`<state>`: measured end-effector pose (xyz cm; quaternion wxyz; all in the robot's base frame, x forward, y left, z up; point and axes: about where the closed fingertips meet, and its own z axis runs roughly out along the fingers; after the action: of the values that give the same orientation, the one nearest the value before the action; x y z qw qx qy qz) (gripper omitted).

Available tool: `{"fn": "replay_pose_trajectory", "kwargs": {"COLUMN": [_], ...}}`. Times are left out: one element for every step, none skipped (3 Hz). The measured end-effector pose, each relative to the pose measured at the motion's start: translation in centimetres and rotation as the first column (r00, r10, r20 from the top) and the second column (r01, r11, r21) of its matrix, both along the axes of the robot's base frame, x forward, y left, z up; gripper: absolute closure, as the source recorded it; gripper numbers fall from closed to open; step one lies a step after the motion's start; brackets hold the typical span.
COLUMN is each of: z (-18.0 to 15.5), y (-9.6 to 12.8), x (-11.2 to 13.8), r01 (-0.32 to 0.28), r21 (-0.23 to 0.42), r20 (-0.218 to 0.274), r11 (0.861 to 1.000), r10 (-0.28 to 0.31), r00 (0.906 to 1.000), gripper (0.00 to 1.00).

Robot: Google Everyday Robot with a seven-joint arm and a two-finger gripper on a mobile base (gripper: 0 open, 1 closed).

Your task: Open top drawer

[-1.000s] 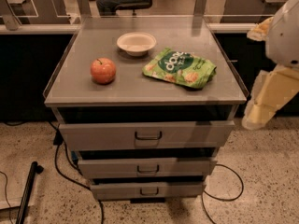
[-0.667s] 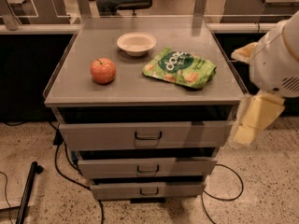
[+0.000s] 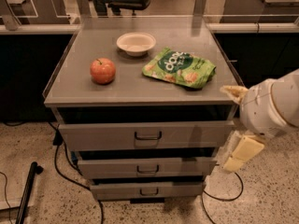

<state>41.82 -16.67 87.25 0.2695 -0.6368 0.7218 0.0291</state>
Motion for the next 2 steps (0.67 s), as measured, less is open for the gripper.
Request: {"fn": "replay_pose_trajectory", "kwargs": {"z": [-3.53,-3.53], "y": [-0.36,-0.36], "x": [2.01,2.01], "r01": [0.014,0.014], "r21": [0.135,0.135], "r20": [0.01,0.009], "r11": [0.991,0.991], "r10": [-0.016,-0.016], "r00": [0.9998,0.9998], "gripper": [0.0,0.0]}}
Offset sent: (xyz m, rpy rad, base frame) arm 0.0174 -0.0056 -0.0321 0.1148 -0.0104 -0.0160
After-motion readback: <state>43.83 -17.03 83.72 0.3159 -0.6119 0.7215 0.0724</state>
